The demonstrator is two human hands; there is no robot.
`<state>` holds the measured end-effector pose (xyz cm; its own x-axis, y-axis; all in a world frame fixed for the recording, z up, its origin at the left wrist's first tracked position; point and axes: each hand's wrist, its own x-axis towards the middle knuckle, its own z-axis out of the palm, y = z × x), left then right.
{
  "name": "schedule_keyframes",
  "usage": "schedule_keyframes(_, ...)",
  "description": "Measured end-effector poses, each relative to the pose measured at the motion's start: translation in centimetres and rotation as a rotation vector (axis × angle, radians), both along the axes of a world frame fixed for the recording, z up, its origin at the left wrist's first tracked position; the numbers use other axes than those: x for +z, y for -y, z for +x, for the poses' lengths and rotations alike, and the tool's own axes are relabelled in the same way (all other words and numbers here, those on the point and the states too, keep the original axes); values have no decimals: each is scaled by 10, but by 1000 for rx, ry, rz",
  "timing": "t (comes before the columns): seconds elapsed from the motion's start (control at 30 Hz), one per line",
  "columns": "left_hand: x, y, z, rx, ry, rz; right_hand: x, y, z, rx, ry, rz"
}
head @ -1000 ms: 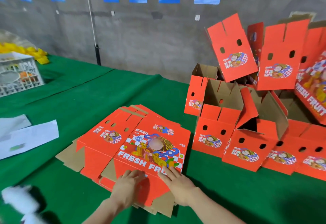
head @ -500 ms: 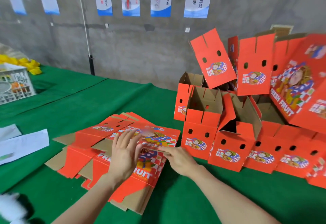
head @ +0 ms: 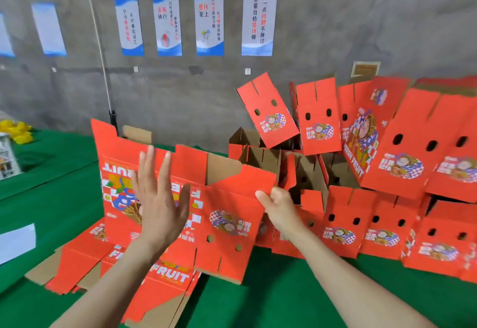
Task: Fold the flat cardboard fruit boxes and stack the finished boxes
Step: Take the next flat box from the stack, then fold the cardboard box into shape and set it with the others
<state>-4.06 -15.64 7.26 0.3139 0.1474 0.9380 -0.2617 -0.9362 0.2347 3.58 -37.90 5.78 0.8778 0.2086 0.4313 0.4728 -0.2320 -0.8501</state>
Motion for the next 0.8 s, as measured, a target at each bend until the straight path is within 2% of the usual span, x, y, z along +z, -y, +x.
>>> schedule_keyframes(0.13,8,3,8,-1,-79,-262,13,56,-8,4,-139,351)
schedule_keyframes(0.4,-9,48,37,-86,-339,-522,22,192,-30,-170,-116,503)
schedule_keyframes(0.47,-11,61,46,-238,-400,-676,22,224,-37,-202,-110,513)
schedule_keyframes(0.57,-12,83,54,-582,-548,-913,24,268,-50,-259,-136,504)
schedule_keyframes(0.7,-19,108,59,-877,-583,-1027,15,314,-62,-336,-181,522)
schedule_keyframes(0.8,-31,128,58,-1040,-741,-1074,3,334,-69,-373,-227,550)
